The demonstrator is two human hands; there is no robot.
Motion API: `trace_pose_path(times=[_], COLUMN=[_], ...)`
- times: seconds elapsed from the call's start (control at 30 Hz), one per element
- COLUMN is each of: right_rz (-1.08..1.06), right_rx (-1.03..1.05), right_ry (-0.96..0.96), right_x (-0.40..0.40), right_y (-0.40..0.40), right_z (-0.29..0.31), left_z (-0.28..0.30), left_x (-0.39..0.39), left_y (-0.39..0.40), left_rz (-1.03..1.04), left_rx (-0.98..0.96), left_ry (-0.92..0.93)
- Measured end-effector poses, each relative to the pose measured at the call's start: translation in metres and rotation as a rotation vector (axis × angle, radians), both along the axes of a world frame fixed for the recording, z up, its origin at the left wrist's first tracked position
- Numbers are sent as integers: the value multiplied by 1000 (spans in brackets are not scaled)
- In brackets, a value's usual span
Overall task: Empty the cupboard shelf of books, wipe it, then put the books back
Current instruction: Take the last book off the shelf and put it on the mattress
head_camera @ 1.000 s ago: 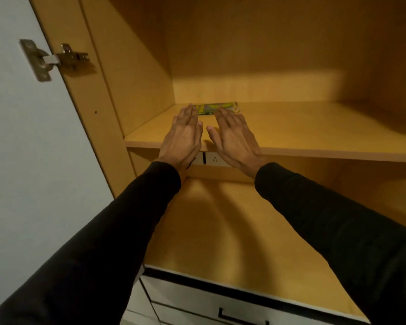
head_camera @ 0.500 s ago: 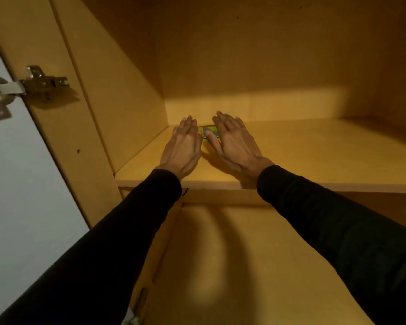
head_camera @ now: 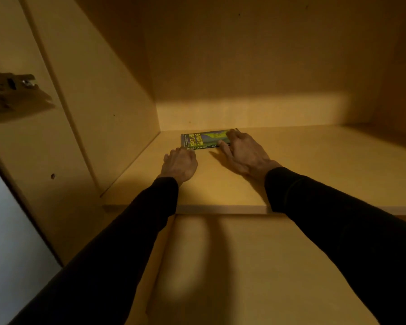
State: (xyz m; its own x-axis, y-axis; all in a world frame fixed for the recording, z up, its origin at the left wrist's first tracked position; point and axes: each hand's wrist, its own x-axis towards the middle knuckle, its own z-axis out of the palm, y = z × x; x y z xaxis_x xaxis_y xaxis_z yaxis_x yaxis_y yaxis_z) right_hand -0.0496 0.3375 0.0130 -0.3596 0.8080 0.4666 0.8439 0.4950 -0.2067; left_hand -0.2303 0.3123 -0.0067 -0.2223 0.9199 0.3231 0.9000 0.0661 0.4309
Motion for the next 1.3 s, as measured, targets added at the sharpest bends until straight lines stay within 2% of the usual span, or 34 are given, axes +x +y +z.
trace_pose_path(times=[0.27, 0.7, 0.93, 1.2, 1.3], right_rz=[-92, -187, -161, -147, -134], right_rx=[-209, -321, -291, -247, -229], right_ry=[104, 337, 381, 450, 402], right_x=[9, 2, 2, 2, -1], right_y=[55, 99, 103, 107, 104], right_z=[-12, -9, -11, -15, -17], left_z=[0, 2, 12, 14, 16], left_x=[-1, -19, -22, -25, -26], left_y=[39, 81, 74, 76, 76], left_rz=[46, 148, 85, -3, -6], left_rx=[12, 72, 171, 332, 455], left_ry=[-123, -462, -793, -1282, -1488])
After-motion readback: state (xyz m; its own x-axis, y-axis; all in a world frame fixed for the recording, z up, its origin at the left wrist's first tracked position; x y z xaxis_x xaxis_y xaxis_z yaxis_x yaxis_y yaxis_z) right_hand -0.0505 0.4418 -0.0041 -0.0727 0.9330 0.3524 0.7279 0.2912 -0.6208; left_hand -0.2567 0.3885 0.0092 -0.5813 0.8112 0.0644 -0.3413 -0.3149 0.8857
